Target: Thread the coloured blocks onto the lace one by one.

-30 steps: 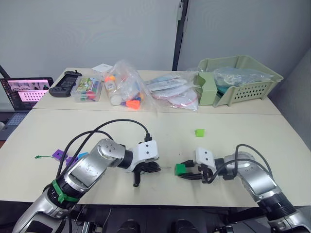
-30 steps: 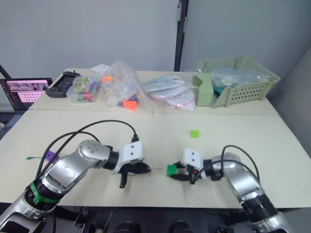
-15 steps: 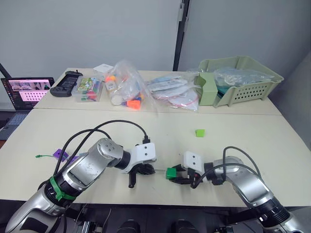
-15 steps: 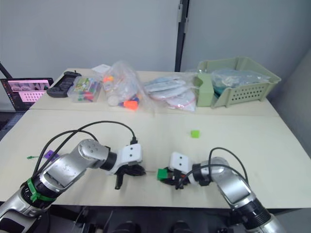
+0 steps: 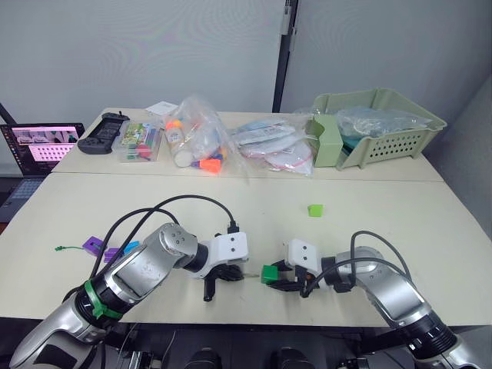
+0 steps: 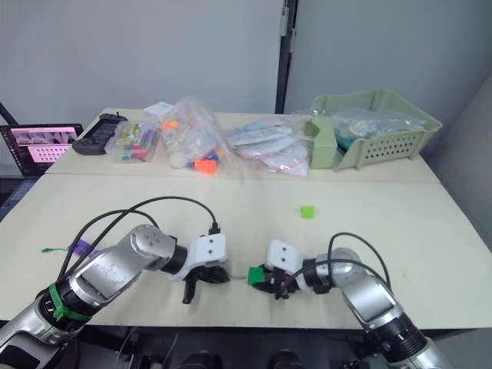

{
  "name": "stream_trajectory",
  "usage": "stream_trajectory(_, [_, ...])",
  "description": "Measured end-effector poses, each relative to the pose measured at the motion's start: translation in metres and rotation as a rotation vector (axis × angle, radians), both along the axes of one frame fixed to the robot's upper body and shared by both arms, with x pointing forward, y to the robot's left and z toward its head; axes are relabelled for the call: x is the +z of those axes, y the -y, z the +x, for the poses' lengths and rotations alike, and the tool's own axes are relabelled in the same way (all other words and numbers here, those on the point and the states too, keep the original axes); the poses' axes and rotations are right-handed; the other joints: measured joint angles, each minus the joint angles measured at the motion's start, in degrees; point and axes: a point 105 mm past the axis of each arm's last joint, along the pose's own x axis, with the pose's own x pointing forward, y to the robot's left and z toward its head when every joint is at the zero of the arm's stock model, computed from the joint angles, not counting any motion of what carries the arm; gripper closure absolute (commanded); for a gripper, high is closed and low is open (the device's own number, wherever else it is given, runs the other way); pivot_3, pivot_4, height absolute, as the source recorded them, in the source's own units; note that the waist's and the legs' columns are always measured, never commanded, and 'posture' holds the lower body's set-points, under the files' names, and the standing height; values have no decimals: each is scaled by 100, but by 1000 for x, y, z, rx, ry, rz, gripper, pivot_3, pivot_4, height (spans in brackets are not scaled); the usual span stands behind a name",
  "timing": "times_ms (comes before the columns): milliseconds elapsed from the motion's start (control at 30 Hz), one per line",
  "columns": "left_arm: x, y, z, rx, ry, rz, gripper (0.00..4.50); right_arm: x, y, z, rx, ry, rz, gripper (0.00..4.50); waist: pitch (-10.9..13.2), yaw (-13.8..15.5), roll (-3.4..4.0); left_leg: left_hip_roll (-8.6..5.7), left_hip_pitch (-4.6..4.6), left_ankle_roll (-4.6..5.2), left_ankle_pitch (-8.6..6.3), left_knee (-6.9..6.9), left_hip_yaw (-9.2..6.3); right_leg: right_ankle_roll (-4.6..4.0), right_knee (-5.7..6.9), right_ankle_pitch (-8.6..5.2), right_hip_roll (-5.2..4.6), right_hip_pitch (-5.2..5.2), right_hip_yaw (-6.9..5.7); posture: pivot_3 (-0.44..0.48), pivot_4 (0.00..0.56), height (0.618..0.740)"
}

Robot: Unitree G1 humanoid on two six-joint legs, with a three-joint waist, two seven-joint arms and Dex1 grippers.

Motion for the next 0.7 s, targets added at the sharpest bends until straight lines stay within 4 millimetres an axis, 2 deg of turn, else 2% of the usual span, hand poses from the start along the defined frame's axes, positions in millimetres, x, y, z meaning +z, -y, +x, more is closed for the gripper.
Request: stream_trajectory(700, [1,4,3,6,20,-6,4500,1,-2,-1,2,24,-28,3317,0,-6,0,1,2,0,0,0,0,0,0,0,2,1,0,0,150,740])
